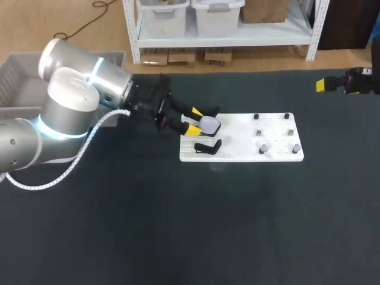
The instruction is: Pick up each earbud case from the left stands, insert the matching earbuds, close the lid, and place the case in the box.
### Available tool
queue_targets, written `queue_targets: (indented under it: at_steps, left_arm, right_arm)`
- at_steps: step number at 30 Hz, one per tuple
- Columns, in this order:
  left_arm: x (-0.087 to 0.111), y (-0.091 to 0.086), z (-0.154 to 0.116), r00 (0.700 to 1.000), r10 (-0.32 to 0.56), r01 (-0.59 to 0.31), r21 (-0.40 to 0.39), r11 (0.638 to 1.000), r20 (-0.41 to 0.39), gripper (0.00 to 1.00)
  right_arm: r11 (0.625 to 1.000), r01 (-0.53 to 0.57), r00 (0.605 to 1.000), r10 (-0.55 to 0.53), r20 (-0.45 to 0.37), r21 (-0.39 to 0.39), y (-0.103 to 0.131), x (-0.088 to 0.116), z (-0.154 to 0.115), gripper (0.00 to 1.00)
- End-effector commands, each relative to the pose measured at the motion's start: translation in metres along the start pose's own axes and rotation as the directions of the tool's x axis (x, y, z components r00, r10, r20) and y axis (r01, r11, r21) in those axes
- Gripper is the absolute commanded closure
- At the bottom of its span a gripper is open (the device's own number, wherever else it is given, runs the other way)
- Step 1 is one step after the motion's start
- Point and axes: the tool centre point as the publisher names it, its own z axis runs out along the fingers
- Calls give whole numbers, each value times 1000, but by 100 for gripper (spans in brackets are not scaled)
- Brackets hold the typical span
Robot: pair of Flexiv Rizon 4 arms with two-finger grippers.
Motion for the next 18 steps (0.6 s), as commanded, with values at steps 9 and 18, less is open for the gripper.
queue_targets:
  at_steps: [9, 18]
  left_arm:
    - [0, 0, 8, 1000, 7, -6, -6, 1000, 10, 45]
    - [-2, 2, 13, 1000, 16, -16, -16, 1000, 13, 51]
  right_arm:
    - [1000, 0, 1000, 0, 0, 0, 0, 0, 0, 0]
    - [1000, 0, 1000, 0, 0, 0, 0, 0, 0, 0]
